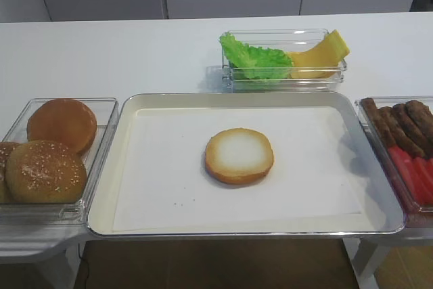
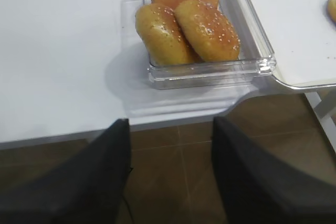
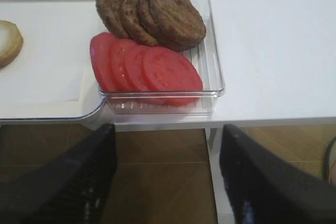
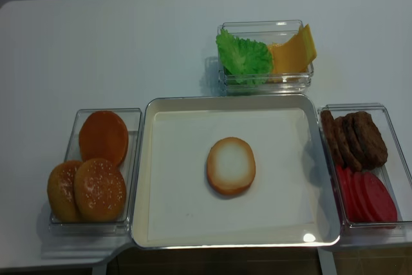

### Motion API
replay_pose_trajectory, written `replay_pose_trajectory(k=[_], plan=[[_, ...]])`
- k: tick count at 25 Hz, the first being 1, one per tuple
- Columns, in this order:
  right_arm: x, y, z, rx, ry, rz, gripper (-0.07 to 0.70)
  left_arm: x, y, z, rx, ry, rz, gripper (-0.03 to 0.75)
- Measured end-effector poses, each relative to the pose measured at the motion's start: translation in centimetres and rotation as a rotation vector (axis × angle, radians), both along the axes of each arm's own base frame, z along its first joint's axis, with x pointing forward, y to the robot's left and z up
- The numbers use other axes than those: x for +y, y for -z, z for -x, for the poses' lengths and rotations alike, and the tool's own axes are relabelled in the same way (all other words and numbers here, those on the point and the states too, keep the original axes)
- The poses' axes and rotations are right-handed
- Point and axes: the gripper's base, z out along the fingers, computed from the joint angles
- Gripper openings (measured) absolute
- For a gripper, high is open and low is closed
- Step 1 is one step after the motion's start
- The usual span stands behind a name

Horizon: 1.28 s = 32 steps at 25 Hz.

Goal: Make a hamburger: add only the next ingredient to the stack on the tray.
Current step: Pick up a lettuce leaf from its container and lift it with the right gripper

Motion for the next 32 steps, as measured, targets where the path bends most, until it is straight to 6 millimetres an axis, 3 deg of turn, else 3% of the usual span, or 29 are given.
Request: replay_pose_trajectory(k=[32], plan=[[0.00,0.00,0.00,0.000,0.000,0.000,0.467,0.00,0.00,0.00,0.000,0.000,0.000,0.372]])
